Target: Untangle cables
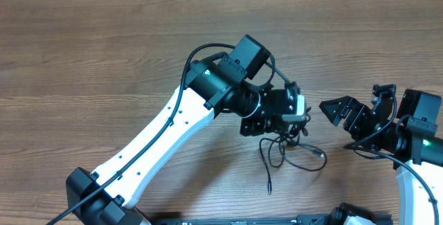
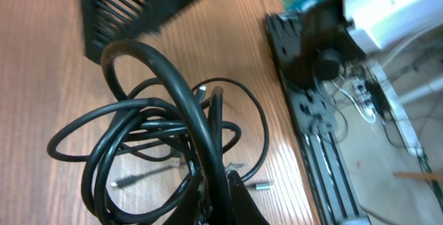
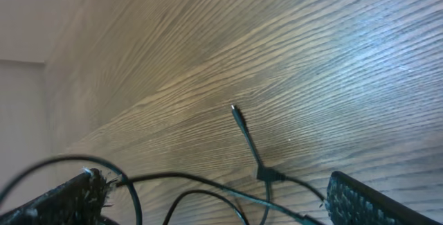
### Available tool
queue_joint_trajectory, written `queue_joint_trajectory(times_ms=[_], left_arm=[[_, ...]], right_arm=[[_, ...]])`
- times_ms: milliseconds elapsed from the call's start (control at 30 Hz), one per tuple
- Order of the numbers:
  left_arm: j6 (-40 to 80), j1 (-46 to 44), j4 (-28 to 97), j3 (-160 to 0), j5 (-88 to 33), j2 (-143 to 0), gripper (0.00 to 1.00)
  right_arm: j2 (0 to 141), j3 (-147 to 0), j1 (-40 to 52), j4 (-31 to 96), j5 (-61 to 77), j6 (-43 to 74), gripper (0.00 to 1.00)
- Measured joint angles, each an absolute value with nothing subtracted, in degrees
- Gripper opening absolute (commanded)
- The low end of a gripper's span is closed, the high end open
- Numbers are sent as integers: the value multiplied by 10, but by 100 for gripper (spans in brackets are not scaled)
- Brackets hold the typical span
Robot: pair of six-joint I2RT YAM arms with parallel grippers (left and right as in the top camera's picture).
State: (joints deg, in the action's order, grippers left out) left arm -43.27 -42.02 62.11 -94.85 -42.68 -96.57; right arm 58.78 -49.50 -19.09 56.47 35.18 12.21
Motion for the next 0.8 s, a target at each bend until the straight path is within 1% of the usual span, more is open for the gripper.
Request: queue_joint_trajectory(times_ms=[133,333,467,567,800], left_arm=[[-362,-418,563,-948,-427,-966,4],[-222,-389,478,-948,-425,-966,4],[-152,-365,380,-947,-481,-966,4],[-119,-364,308,-947,-522,-967,4],[1,-378,143,-945,-545,-967,4]], right_arm=[[588,-495,-191,564,373,122,100],[588,-495,-191,561,410,122,100],[588,-495,-191,559,420,122,100],[588,-495,-191,561,422,122,100],[588,-495,-191,564,428,122,99]])
